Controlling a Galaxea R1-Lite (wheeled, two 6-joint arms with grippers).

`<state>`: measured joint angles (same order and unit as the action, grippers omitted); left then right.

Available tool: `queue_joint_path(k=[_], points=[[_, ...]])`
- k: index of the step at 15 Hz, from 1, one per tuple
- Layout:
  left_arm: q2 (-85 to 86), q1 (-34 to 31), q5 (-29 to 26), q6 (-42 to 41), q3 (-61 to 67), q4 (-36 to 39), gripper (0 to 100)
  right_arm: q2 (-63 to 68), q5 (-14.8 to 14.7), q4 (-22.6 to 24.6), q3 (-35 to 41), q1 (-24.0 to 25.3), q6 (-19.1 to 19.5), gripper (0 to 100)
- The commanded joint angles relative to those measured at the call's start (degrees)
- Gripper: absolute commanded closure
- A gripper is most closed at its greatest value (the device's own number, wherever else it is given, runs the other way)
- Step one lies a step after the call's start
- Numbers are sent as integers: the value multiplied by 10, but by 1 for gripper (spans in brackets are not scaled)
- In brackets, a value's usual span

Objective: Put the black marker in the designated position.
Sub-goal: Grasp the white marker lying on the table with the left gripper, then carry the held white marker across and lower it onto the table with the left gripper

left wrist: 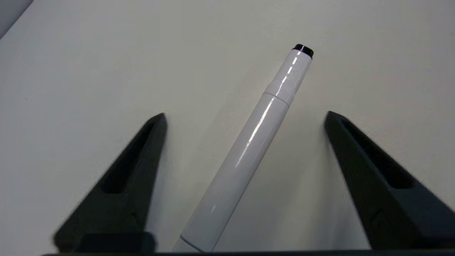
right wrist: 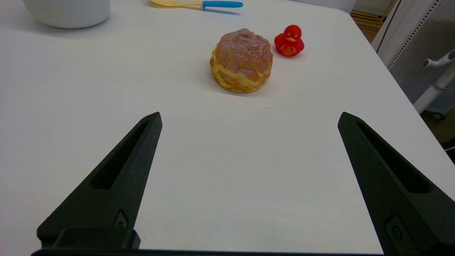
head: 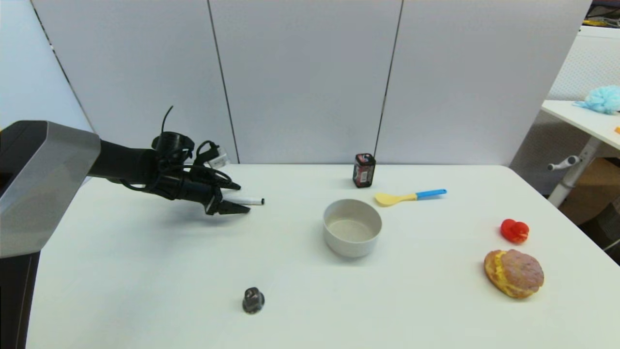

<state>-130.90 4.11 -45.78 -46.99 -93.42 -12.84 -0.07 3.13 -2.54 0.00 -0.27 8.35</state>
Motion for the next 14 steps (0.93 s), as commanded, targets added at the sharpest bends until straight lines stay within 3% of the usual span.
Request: queue_joint_path(k=[1,14], points=[[3,0,-3,-3,0,-1,100,1,0,0,0,0,1,0],[96,20,1,1,-23,-24,100,1,0,0,0,0,1,0]])
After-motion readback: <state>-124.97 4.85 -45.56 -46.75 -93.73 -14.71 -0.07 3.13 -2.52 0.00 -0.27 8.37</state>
